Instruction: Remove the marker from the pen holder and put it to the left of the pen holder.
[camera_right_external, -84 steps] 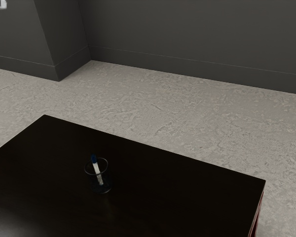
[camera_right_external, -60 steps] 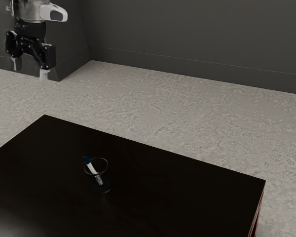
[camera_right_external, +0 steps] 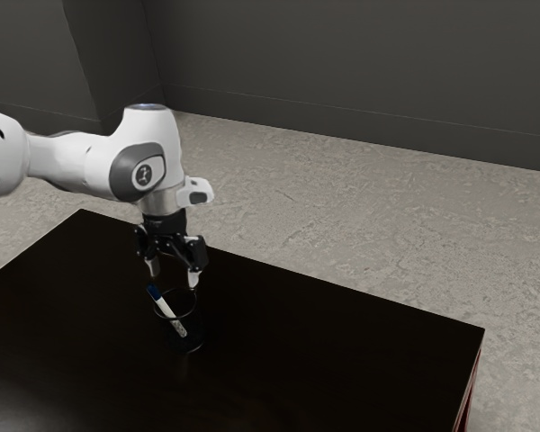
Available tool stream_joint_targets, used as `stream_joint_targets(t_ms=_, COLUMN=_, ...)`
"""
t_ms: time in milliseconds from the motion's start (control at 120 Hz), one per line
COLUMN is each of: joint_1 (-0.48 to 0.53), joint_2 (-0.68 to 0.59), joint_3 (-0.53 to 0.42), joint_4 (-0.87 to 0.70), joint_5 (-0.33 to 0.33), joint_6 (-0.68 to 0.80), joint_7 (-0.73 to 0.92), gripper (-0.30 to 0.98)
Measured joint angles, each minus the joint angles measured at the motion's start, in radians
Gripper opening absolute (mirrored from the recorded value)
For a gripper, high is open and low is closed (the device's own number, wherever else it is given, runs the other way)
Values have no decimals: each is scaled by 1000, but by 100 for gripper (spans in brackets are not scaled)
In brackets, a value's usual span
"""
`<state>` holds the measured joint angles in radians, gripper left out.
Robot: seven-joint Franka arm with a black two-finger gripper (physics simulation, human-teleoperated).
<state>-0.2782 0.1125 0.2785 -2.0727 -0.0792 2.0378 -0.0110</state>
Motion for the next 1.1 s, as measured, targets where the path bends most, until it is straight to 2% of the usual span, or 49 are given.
stream_joint_targets(t_ms=150, joint_1=38, joint_2=-21, joint_3=114, joint_4=-2, joint_5=-79, joint_6=63, joint_7=56, gripper=67)
stream_joint_targets(t_ms=267, joint_1=46, joint_2=27, joint_3=134, joint_4=2, joint_5=-168, joint_6=81, joint_7=133, gripper=67)
stream_joint_targets(t_ms=350, joint_1=33, joint_2=39, joint_3=135, joint_4=1, joint_5=-207, joint_6=88, joint_7=183, gripper=67)
stream_joint_targets(t_ms=600, joint_1=4, joint_2=-47, joint_3=137, joint_4=-131, joint_5=-241, joint_6=91, joint_7=298, gripper=67)
stream_joint_targets(t_ms=742, joint_1=2, joint_2=-17, joint_3=136, joint_4=-131, joint_5=-251, joint_6=112, joint_7=346, gripper=67)
stream_joint_targets(t_ms=917, joint_1=9, joint_2=-22, joint_3=141, joint_4=-133, joint_5=-331, joint_6=113, joint_7=407, gripper=67)
stream_joint_targets(t_ms=1100, joint_1=18, joint_2=-25, joint_3=156, joint_4=-146, joint_5=-355, joint_6=91, joint_7=474, gripper=67)
